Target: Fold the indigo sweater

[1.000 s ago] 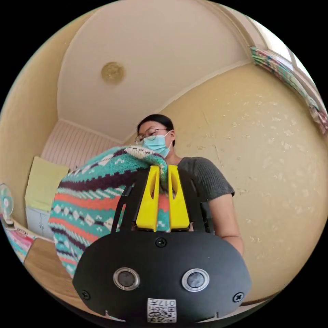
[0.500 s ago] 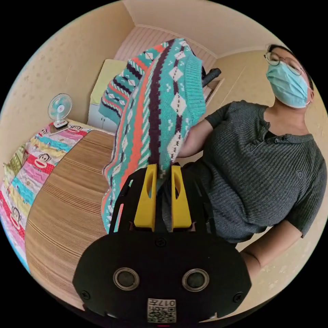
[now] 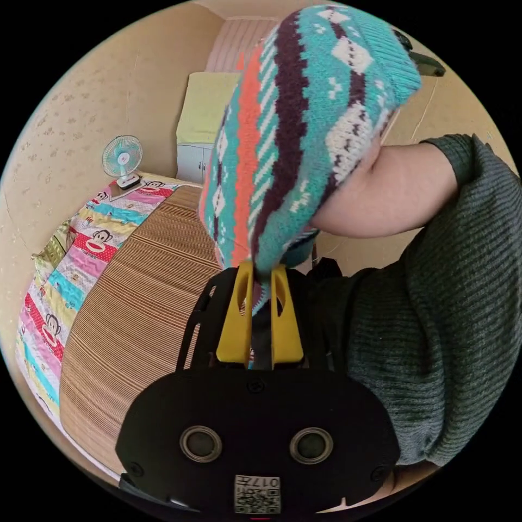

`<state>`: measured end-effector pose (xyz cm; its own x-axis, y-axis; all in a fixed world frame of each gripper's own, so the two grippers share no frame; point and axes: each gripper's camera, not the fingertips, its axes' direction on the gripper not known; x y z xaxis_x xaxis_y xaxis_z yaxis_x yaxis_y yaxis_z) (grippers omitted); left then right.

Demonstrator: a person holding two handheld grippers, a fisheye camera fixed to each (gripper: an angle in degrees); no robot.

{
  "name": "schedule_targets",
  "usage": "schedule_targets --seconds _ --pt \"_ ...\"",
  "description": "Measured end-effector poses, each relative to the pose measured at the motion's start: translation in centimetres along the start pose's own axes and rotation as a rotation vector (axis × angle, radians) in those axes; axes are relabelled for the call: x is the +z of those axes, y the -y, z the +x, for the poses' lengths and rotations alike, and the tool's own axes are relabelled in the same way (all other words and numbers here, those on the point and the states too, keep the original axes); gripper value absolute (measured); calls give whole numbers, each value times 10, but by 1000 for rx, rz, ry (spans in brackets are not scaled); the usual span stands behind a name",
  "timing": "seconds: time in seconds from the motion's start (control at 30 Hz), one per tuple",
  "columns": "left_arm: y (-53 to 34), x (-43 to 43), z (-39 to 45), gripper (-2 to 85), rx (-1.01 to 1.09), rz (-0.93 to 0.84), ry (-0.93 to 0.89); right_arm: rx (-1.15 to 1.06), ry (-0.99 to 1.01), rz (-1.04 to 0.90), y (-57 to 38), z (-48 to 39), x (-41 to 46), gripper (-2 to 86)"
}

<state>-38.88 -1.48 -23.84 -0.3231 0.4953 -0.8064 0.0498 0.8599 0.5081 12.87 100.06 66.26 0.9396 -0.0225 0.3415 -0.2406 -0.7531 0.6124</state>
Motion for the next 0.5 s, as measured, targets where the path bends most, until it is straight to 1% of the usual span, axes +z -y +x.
schedule_targets --seconds 0.03,0.13,0.2,0.23,0.3,0.33,0.37,0.4,0.43,0.5 --pt "-1 -7 -5 52 -23 16 5 -24 -19 7 3 1 3 36" --pt "-20 -63 -27 50 -138 166 -6 -75 -86 25 10 14 7 36" --pt "-45 -128 -38 48 -215 350 -45 -100 -114 20 17 29 9 35" --pt "-52 -146 -38 48 -223 401 -45 -107 -121 8 22 42 11 35" --pt "-79 -215 -31 47 -227 619 -30 -127 -124 -7 29 60 12 35" --pt "-84 -231 -27 47 -226 668 -17 -170 -136 0 31 67 12 35" --pt "-90 -261 -19 47 -216 738 29 -213 -147 17 33 72 11 35" --pt "-90 -285 -8 47 -203 772 94 -228 -143 31 33 75 11 35" --pt "-88 -297 -2 47 -199 785 135 -237 -119 63 33 83 11 35" --pt "-76 -338 14 48 -233 852 301 -239 -42 101 32 96 21 36"
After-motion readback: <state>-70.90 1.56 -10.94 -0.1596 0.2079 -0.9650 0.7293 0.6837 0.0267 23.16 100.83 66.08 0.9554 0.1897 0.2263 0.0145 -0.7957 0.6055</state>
